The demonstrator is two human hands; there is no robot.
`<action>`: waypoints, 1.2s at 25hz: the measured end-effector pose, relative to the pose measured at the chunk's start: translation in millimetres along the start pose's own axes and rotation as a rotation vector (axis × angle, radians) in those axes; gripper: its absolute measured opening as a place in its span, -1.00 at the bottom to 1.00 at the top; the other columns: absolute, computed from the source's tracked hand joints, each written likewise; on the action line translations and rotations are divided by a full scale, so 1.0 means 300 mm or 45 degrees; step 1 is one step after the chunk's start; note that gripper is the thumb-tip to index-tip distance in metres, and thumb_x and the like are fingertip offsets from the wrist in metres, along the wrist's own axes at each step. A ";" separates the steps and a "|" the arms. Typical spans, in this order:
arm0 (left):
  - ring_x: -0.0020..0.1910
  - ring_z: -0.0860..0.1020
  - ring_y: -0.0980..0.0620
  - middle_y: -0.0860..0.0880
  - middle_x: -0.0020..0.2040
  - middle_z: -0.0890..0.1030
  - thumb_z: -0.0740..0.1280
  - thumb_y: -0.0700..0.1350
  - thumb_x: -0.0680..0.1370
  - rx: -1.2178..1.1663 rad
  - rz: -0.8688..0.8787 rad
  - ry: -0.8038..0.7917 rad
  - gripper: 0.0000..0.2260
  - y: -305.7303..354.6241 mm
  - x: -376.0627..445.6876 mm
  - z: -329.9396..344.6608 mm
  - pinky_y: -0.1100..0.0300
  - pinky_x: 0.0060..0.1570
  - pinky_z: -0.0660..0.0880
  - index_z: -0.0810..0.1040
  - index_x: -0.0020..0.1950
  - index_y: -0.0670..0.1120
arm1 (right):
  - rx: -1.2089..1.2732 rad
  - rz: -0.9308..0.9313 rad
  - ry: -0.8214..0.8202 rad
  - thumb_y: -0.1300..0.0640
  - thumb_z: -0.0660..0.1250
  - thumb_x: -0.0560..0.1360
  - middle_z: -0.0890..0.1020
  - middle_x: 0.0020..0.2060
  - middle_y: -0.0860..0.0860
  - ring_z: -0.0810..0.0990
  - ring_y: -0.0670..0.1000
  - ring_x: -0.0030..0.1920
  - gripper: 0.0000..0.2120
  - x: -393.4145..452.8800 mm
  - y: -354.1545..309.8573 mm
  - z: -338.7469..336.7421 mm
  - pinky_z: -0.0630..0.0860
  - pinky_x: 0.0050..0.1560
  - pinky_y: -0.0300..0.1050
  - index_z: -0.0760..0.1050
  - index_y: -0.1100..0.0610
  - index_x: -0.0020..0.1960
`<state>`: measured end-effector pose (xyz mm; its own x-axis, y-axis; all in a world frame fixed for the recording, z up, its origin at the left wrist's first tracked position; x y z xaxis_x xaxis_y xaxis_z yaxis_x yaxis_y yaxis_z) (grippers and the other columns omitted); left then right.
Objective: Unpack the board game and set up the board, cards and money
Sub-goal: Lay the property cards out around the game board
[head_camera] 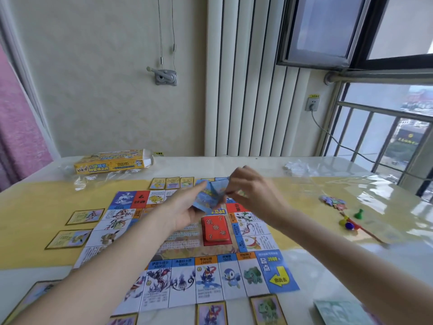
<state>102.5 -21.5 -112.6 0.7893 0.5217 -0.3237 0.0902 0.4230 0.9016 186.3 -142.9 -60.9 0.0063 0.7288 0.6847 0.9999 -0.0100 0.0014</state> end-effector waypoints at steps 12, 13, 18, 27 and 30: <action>-0.41 0.59 0.05 -0.11 -0.22 0.61 0.33 -0.29 0.50 0.317 0.172 -0.084 -0.92 0.036 -0.075 0.019 0.26 -0.48 0.52 0.50 -0.03 -0.18 | 0.511 0.688 -0.248 0.29 0.27 0.51 0.63 -0.07 -0.01 0.63 -0.15 -0.22 -0.79 -0.018 0.058 -0.066 0.59 -0.17 -0.25 0.53 0.17 0.12; -0.38 0.58 0.04 -0.10 -0.24 0.61 0.34 -0.28 0.50 0.375 0.187 -0.081 -0.93 0.039 -0.080 0.019 0.26 -0.44 0.52 0.51 -0.04 -0.18 | 0.578 0.707 -0.269 0.29 0.28 0.51 0.62 -0.05 0.00 0.63 -0.09 -0.15 -0.78 -0.011 0.049 -0.061 0.60 -0.15 -0.24 0.52 0.17 0.14; -0.36 0.54 0.07 -0.04 -0.29 0.57 0.35 -0.27 0.50 0.547 0.259 -0.023 -0.90 0.047 -0.095 0.010 0.32 -0.47 0.48 0.48 -0.16 -0.10 | 0.682 0.826 -0.450 0.27 0.35 0.47 0.57 -0.09 -0.03 0.60 0.01 -0.13 -0.71 0.012 0.002 -0.004 0.56 -0.21 -0.19 0.49 0.10 0.17; -0.32 0.51 0.04 -0.08 -0.24 0.55 0.36 -0.24 0.50 0.536 0.471 0.144 -0.93 0.185 -0.058 -0.049 0.25 -0.36 0.46 0.51 -0.16 -0.12 | 1.167 1.105 0.117 0.39 0.33 0.44 0.56 -0.17 0.11 0.57 0.01 -0.24 -0.72 0.134 0.046 0.014 0.56 -0.26 -0.29 0.46 0.28 0.14; -0.27 0.53 -0.02 -0.12 -0.21 0.57 0.37 -0.24 0.49 0.516 0.532 0.209 -0.92 0.242 0.002 -0.055 0.17 -0.27 0.47 0.52 -0.18 -0.12 | 1.259 1.155 0.144 0.39 0.33 0.44 0.54 -0.19 0.13 0.56 0.01 -0.27 -0.70 0.208 0.076 0.050 0.55 -0.33 -0.30 0.42 0.27 0.16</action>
<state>99.4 21.8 -52.0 0.7064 0.7043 0.0705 0.0422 -0.1413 0.9891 209.5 -87.2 -29.1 0.7113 0.6677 0.2196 0.2298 0.0744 -0.9704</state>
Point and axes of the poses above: each hand's wrist, its own x-axis towards the middle knuckle, its own z-axis out of the palm, y = z × x, the point moved 5 cm from there along x, towards the middle knuckle
